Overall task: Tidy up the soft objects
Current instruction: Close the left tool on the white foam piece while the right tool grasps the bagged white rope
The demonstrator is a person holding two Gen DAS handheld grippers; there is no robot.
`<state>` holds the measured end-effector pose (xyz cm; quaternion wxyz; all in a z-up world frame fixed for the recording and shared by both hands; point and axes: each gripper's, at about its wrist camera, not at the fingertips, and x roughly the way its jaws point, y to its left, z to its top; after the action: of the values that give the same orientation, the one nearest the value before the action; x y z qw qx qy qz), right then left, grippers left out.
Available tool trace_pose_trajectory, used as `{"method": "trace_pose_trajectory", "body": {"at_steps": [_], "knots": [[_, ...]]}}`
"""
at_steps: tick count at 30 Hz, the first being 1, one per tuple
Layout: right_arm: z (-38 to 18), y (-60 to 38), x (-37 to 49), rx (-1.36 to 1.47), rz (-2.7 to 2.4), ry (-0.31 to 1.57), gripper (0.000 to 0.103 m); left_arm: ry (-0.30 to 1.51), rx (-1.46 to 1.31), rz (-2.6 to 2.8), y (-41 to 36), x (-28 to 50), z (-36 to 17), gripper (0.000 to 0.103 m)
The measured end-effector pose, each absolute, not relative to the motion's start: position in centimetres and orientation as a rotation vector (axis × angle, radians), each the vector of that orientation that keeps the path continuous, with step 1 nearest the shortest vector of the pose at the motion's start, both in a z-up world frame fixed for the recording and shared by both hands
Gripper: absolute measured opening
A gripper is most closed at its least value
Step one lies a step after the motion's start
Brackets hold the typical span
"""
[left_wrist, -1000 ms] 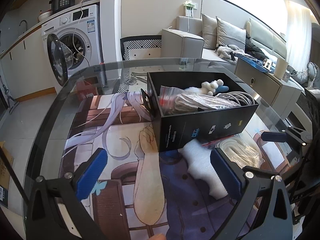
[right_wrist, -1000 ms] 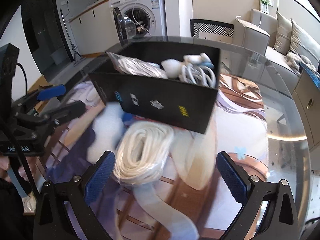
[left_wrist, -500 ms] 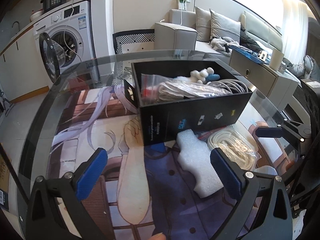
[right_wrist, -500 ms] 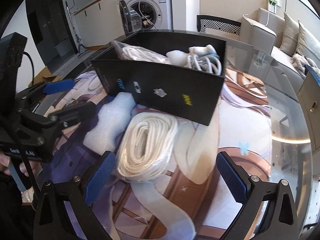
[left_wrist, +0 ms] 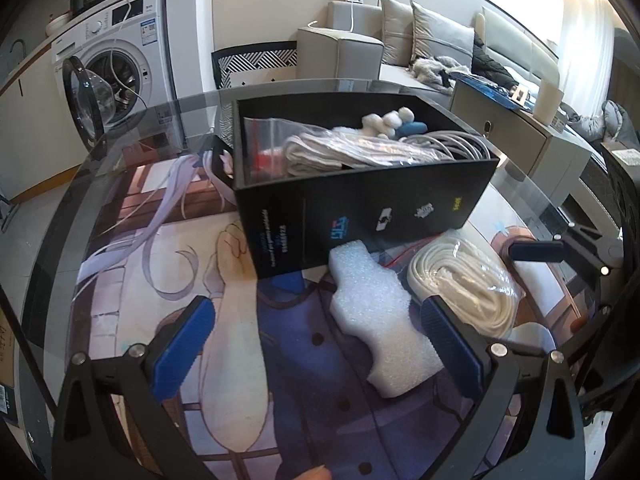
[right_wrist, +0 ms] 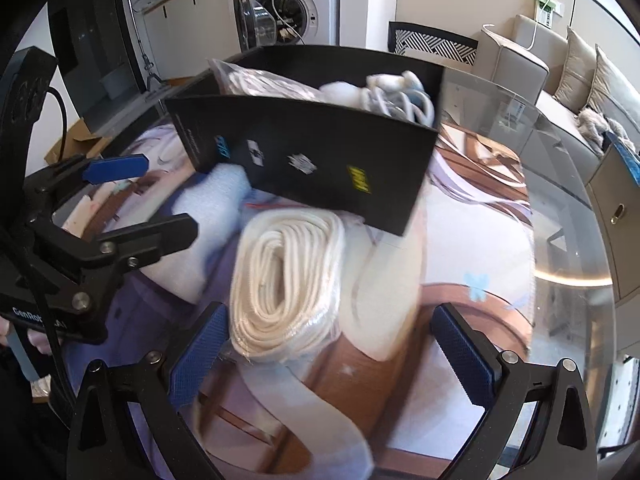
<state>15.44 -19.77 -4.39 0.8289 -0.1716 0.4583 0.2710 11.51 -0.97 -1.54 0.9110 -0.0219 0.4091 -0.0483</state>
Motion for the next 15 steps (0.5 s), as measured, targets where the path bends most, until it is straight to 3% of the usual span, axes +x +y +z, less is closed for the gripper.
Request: {"method": "trace_pose_trajectory", "body": {"at_steps": [15], "knots": [[-4.61, -19.43, 14.92, -0.377, 0.581, 0.944, 0.102, 0.886, -0.033, -0.104, -1.03, 11.32, -2.15, 0.103]]}}
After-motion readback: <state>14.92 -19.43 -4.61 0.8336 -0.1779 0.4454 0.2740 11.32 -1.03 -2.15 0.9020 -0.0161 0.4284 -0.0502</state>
